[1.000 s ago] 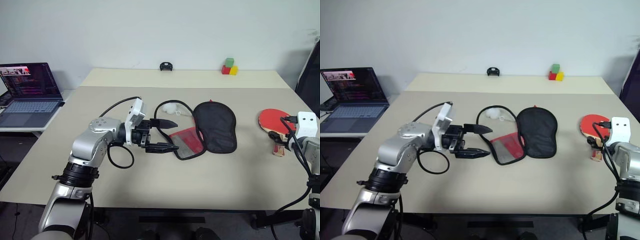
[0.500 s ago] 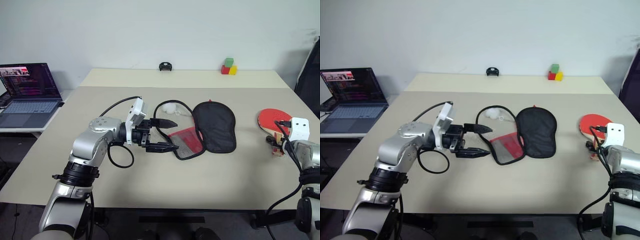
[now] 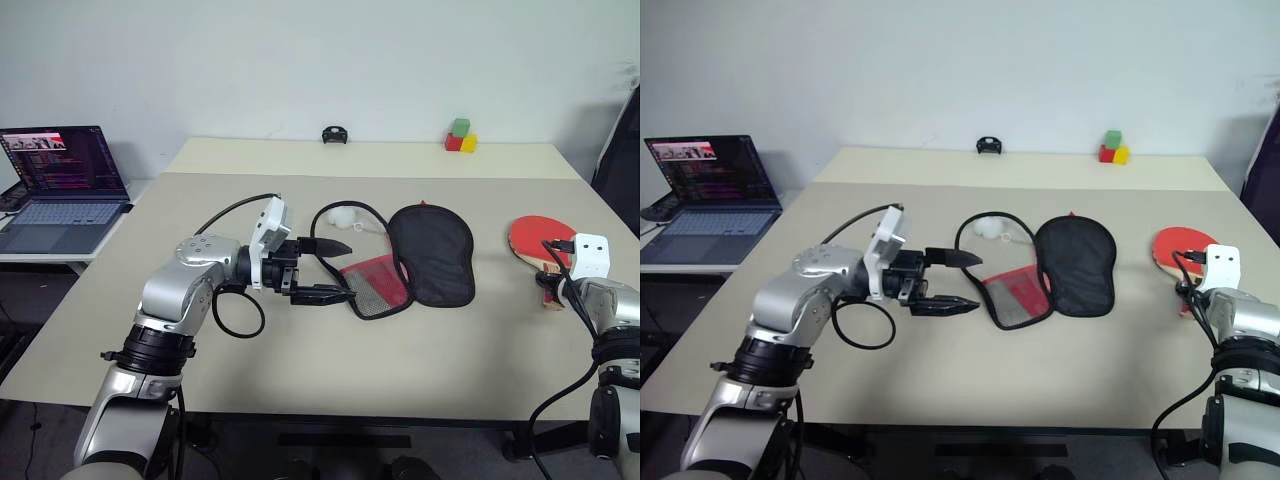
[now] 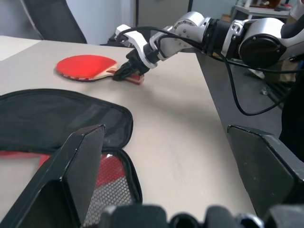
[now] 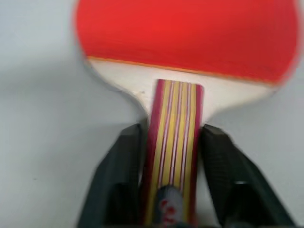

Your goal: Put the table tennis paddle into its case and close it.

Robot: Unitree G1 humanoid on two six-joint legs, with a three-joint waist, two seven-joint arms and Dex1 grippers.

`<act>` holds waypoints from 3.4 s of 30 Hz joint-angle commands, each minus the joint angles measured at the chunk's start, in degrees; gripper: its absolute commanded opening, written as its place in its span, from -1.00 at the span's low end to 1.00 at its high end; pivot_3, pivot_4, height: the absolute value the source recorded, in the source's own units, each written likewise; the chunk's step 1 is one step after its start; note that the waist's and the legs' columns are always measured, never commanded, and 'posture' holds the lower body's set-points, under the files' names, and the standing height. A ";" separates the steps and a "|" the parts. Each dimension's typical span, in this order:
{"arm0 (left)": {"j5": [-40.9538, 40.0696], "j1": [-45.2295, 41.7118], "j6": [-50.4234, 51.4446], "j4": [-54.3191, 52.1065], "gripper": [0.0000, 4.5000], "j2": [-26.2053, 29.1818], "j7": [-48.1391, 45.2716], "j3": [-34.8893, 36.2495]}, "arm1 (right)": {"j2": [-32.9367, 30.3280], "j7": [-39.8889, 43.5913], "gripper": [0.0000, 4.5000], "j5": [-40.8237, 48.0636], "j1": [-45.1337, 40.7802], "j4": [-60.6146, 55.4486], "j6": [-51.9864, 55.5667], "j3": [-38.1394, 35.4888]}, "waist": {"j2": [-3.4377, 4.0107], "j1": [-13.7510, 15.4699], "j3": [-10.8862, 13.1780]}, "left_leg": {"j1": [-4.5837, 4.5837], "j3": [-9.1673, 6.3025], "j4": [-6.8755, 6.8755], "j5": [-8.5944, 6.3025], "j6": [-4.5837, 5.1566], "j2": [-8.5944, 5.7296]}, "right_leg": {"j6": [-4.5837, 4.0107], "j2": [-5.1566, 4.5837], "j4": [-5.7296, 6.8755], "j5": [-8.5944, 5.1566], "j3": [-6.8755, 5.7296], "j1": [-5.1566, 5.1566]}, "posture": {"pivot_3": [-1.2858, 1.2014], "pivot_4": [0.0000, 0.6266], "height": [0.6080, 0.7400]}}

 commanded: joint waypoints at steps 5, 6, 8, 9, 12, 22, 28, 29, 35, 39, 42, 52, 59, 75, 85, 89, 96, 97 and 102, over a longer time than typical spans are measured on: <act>-1.01 -0.10 -0.09 -2.18 1.00 1.03 -0.17 1.84 | 0.21 -2.51 -0.52 1.57 2.03 0.90 1.90 -2.56 | -0.01 0.06 0.00 | -0.01 -0.06 0.02 0.00 0.01 0.00 | 0.00 0.00 0.00 0.00 -0.06 0.02 | 0.03 -0.52 1.00; -1.03 -0.01 -0.05 -2.20 1.00 1.17 -0.15 1.95 | 0.26 -2.70 -0.52 1.99 2.01 0.44 1.98 -2.95 | -0.01 0.08 -0.01 | -0.01 -0.06 0.02 0.00 0.01 0.00 | 0.00 0.00 0.00 0.00 -0.06 0.03 | 0.03 -0.52 1.00; -1.07 0.29 0.00 -2.20 1.00 1.55 -0.15 2.20 | 0.19 -2.91 -0.52 2.59 1.68 -0.88 2.08 -3.55 | -0.01 0.12 0.00 | -0.02 -0.07 0.01 0.00 0.01 -0.01 | 0.00 0.00 -0.01 0.00 -0.06 0.03 | 0.03 -0.52 1.00; -1.09 0.54 0.03 -2.25 1.00 1.81 -0.13 2.37 | 0.09 -2.96 -0.52 2.95 1.30 -1.88 2.37 -3.95 | -0.01 0.12 0.00 | -0.03 -0.07 0.02 0.00 0.01 -0.01 | 0.00 0.00 -0.01 0.00 -0.06 0.03 | 0.03 -0.52 1.00; -1.31 1.27 0.33 -2.48 1.00 2.52 0.18 3.05 | -0.41 -3.11 -0.52 4.20 0.31 -5.78 3.96 -4.65 | 0.00 0.11 0.00 | -0.06 -0.06 -0.01 0.00 0.01 0.00 | 0.00 -0.01 -0.01 0.00 -0.05 -0.03 | 0.03 -0.52 1.00; -1.88 2.87 0.83 -3.26 1.00 3.32 1.36 4.25 | -0.17 -2.62 -0.52 8.17 0.62 -25.75 13.91 -3.40 | 0.13 -0.09 0.07 | -0.24 -0.02 -0.05 -0.01 0.01 0.01 | 0.00 -0.02 -0.02 0.00 0.00 -0.27 | 0.03 -0.52 1.00; -2.28 4.07 1.25 -4.15 1.00 3.47 2.14 4.89 | 5.51 -4.76 -0.52 11.36 3.82 -43.93 23.62 -2.24 | 0.13 -0.14 0.08 | -0.23 -0.03 -0.11 -0.01 0.02 0.04 | 0.00 -0.01 -0.03 0.00 -0.01 -0.28 | 0.03 -0.52 1.00; -2.33 4.19 1.28 -4.22 1.00 3.47 2.22 4.95 | 7.23 -5.54 -0.52 11.86 4.02 -46.38 25.49 -2.42 | 0.13 -0.19 0.07 | -0.23 -0.05 -0.13 -0.01 0.01 0.05 | 0.00 -0.01 -0.03 0.00 0.00 -0.28 | 0.03 -0.52 1.00; -2.46 4.50 1.54 -4.55 1.00 3.33 2.65 5.09 | 20.56 -11.48 -0.52 13.24 2.78 -54.65 33.12 -2.34 | 0.15 -0.06 0.08 | -0.22 -0.06 -0.18 0.00 0.00 0.04 | 0.00 -0.01 -0.01 0.00 0.01 -0.32 | 0.03 -0.52 1.00; -2.40 4.43 1.66 -4.78 1.00 3.31 2.76 5.13 | 24.68 -13.09 -0.52 12.17 2.20 -53.32 31.81 -0.82 | 0.17 -0.07 0.10 | -0.22 -0.06 -0.20 0.01 -0.01 -0.01 | 0.00 -0.02 -0.03 0.00 0.01 -0.34 | 0.03 -0.52 1.00; -2.50 4.69 1.84 -5.25 1.00 3.44 2.95 5.34 | 25.17 -13.06 -0.52 11.28 2.81 -51.02 29.37 0.71 | 0.17 0.03 0.10 | -0.22 -0.07 -0.21 0.01 -0.01 -0.02 | -0.01 -0.02 -0.04 -0.01 -0.01 -0.34 | 0.03 -0.52 1.00; -2.67 5.74 2.28 -6.39 1.00 3.77 3.79 5.94 | 24.36 -11.82 -0.52 8.40 4.00 -43.90 22.82 3.90 | 0.18 -0.15 0.10 | -0.18 -0.01 -0.31 0.01 0.00 -0.01 | -0.01 0.00 -0.03 -0.01 0.00 -0.38 | 0.03 -0.52 1.00; -2.67 5.62 2.21 -6.40 1.00 3.39 4.23 5.68 | 26.17 -12.10 -0.52 7.79 3.20 -41.49 20.71 5.38 | 0.18 -0.17 0.10 | -0.16 0.00 -0.46 0.07 -0.07 -0.02 | -0.01 -0.01 -0.05 -0.01 0.01 -0.43 | 0.03 -0.52 1.00; -2.69 5.93 2.11 -6.27 1.00 3.50 4.54 5.97 | 26.07 -13.08 0.99 6.12 5.22 -45.11 18.86 7.98 | 0.18 -0.18 0.10 | -0.16 0.03 -0.53 0.13 -0.11 -0.02 | -0.01 -0.01 -0.03 -0.01 0.01 -0.52 | 0.03 -0.52 1.00; -2.87 5.98 1.95 -6.01 1.00 3.28 5.03 6.01 | 25.28 -11.73 0.99 5.47 7.55 -44.01 18.01 8.55 | 0.18 -0.19 0.10 | -0.16 0.04 -0.54 0.13 -0.11 -0.02 | -0.01 -0.01 -0.02 -0.01 0.01 -0.52 | 0.03 -0.52 1.00; -2.86 5.87 1.85 -5.84 1.00 3.27 5.05 6.05 | 24.99 -11.45 0.99 4.68 8.05 -42.45 16.39 9.41 | 0.18 -0.18 0.10 | -0.15 0.04 -0.54 0.13 -0.11 -0.02 | -0.01 0.00 -0.01 -0.01 0.01 -0.52 | 0.03 -0.52 1.00; -2.90 5.82 1.91 -5.87 1.00 3.37 5.22 6.10 | 23.82 -10.54 0.71 1.74 8.56 -40.52 12.39 12.54 | 0.18 -0.18 0.10 | -0.16 0.04 -0.54 0.14 -0.11 -0.03 | -0.01 -0.01 -0.01 -0.01 0.00 -0.52 | 0.03 -0.52 1.00; -2.94 5.82 1.95 -5.93 1.00 3.38 5.26 6.10 | 23.63 -10.44 0.56 1.42 8.61 -40.40 12.06 12.83 | 0.18 -0.18 0.10 | -0.16 0.03 -0.54 0.14 -0.11 -0.03 | -0.01 -0.01 -0.01 -0.01 0.01 -0.52 | 0.03 -0.52 1.00; -3.21 5.85 2.00 -6.08 1.00 3.59 5.42 6.05 | 23.80 -10.58 -0.25 0.56 8.88 -40.83 11.55 12.97 | 0.18 -0.18 0.10 | -0.16 0.03 -0.54 0.15 -0.11 -0.02 | -0.01 -0.01 -0.01 -0.01 0.01 -0.52 | 0.03 -0.52 1.00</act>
